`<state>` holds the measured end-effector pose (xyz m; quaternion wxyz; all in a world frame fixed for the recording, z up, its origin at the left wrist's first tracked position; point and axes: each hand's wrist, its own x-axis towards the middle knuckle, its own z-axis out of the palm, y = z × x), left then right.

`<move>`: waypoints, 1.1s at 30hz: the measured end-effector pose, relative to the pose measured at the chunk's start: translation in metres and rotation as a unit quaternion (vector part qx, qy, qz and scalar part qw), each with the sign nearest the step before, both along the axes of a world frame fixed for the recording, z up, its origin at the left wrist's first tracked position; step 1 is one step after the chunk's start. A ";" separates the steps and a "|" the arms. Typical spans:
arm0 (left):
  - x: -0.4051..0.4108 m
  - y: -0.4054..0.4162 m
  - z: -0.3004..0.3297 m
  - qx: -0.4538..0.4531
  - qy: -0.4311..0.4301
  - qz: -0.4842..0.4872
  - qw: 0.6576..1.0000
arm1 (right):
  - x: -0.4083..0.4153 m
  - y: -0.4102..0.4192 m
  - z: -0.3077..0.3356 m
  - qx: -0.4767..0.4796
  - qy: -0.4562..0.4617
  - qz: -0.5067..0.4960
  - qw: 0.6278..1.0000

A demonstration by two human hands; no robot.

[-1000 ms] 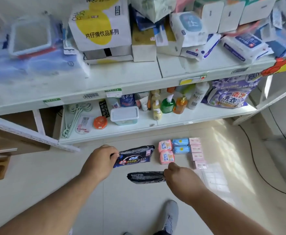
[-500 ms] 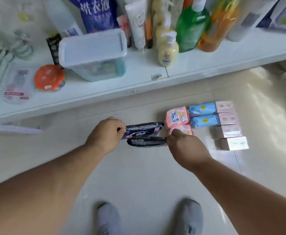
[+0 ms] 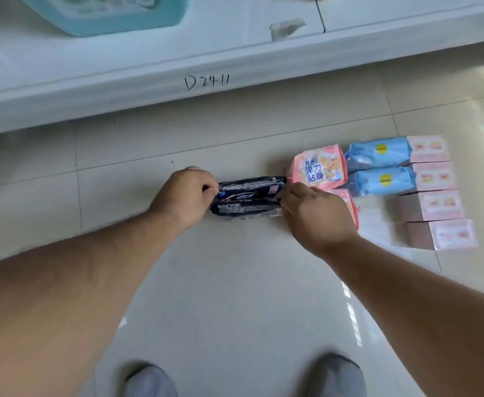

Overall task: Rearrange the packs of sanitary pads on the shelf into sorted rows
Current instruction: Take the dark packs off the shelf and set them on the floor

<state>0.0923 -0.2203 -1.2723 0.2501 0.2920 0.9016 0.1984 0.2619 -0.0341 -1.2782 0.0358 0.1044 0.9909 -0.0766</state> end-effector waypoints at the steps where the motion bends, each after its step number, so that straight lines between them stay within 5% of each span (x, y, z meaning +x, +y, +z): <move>1: -0.001 0.002 -0.004 0.003 -0.003 0.002 1.000 | -0.002 0.002 -0.003 0.001 0.009 0.000 1.000; 28: 0.001 0.000 -0.022 -0.033 -0.046 0.023 0.998 | 0.000 0.010 -0.017 0.032 -0.020 -0.072 0.997; 33: 0.007 -0.003 0.007 -0.088 0.006 0.022 0.996 | 0.001 0.006 -0.002 0.028 -0.029 -0.082 0.996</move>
